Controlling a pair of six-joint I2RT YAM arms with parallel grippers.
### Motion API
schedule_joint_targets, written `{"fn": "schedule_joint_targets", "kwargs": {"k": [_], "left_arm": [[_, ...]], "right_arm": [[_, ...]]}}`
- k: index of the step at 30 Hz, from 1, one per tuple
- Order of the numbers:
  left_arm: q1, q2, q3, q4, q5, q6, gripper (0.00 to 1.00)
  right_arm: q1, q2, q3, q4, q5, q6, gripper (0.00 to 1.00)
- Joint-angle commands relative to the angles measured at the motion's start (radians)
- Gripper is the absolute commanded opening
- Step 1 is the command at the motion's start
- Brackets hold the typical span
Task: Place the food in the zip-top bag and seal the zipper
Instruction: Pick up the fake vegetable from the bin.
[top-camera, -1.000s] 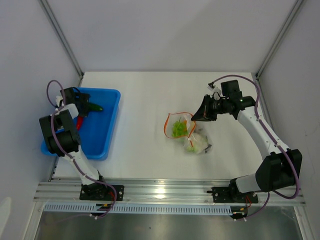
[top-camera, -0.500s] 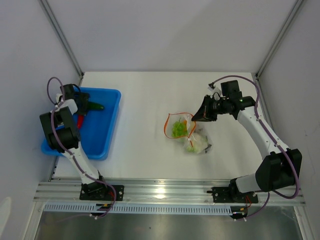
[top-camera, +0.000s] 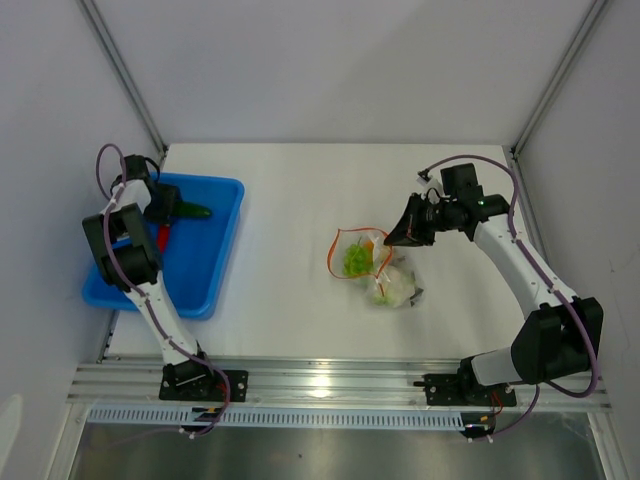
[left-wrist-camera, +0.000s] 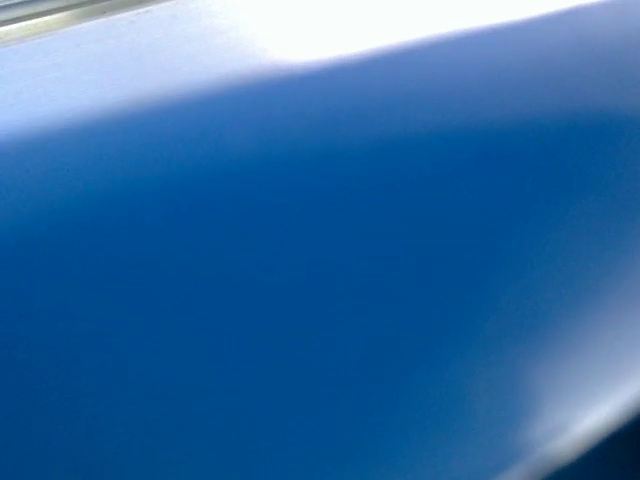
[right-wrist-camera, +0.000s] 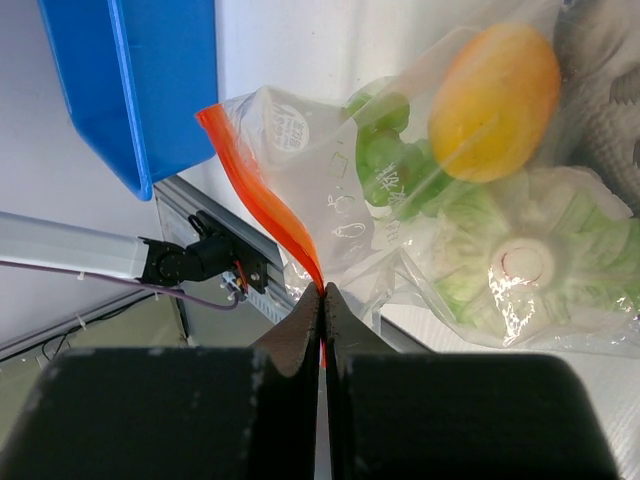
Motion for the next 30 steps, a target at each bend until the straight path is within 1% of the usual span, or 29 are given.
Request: {"fn": "schedule_joint_targets", "kwargs": {"k": [1, 3, 6, 7, 9, 10, 13, 17, 21, 23, 24, 26, 27, 30], "left_arm": [[-0.014, 0.027, 0.022, -0.101, 0.005, 0.027, 0.67], [-0.014, 0.034, 0.041, -0.107, 0.006, 0.039, 0.65], [-0.014, 0.04, 0.048, -0.11, 0.019, 0.073, 0.5], [-0.014, 0.042, 0.05, -0.11, 0.02, 0.079, 0.41], [-0.014, 0.042, 0.048, -0.106, 0.025, 0.088, 0.34], [-0.013, 0.041, 0.047, -0.104, 0.028, 0.09, 0.28], [-0.011, 0.037, 0.035, -0.089, 0.043, 0.1, 0.25], [-0.01, 0.025, 0.013, -0.046, 0.068, 0.136, 0.26], [-0.01, -0.05, -0.077, 0.041, 0.091, 0.185, 0.26], [-0.011, -0.076, -0.103, 0.09, 0.115, 0.197, 0.19], [-0.011, -0.097, -0.12, 0.097, 0.123, 0.203, 0.12], [-0.011, -0.114, -0.131, 0.085, 0.134, 0.203, 0.02], [-0.01, -0.124, -0.143, 0.08, 0.137, 0.208, 0.01], [-0.01, -0.18, -0.195, 0.092, 0.146, 0.228, 0.0]], "right_arm": [[-0.004, -0.03, -0.006, 0.003, 0.01, 0.016, 0.0], [-0.005, -0.029, -0.006, 0.003, 0.011, 0.016, 0.0], [-0.007, -0.026, -0.004, 0.006, 0.009, 0.018, 0.0], [-0.008, -0.027, -0.004, 0.007, 0.009, 0.018, 0.0], [-0.005, -0.024, -0.004, 0.013, 0.006, 0.019, 0.0], [-0.005, -0.023, -0.002, 0.016, 0.004, 0.021, 0.0], [-0.002, -0.023, -0.002, 0.018, 0.003, 0.021, 0.0], [-0.005, -0.029, -0.006, 0.018, 0.003, 0.015, 0.0], [-0.005, -0.03, -0.002, 0.021, 0.006, 0.01, 0.0], [-0.004, -0.033, -0.002, 0.026, 0.003, 0.008, 0.0], [-0.002, -0.035, -0.002, 0.027, 0.001, 0.008, 0.0], [-0.004, -0.036, -0.002, 0.032, 0.0, 0.005, 0.0], [-0.004, -0.039, -0.004, 0.032, -0.003, 0.005, 0.0], [-0.005, -0.049, -0.01, 0.036, -0.003, 0.001, 0.0]]}}
